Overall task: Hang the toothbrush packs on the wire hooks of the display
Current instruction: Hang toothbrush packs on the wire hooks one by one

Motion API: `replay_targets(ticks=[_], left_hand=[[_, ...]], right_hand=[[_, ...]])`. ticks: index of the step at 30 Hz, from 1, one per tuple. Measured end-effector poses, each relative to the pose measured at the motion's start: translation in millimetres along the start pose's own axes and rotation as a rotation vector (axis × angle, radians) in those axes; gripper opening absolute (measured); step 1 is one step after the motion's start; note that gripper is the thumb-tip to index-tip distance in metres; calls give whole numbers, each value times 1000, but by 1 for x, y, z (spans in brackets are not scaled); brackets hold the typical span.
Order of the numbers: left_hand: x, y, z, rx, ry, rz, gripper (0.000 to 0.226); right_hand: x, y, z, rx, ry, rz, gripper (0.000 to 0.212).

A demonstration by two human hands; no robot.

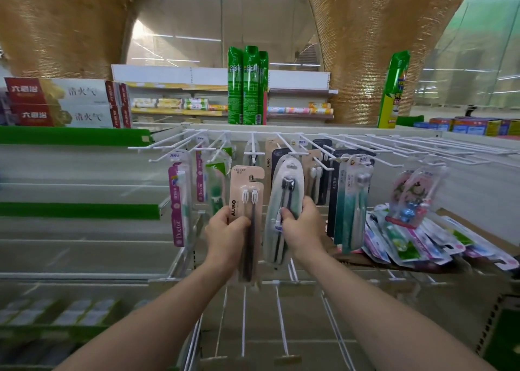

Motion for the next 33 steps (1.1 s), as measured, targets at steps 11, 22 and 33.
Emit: replay_targets(ticks=[11,22,33], left_hand=[[3,4,-33,68,-21,32,4],[0,-1,-65,98,-33,21,8],[-4,-7,-45,62,-37,8,9]], right_hand=[[-13,11,49,-159,59,6,46],[-5,-26,76,-68,186,259,40],[-7,-45,10,380,371,48,56]])
Point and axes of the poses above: each hand's wrist, its own y-axis away from the middle knuckle, its own z-axis out of the palm, x = y × z, the point moved 6 cm from there along -y, towards the middle knuckle, and after that the axes turned 9 degrees about -y, right-handed, at the moved point
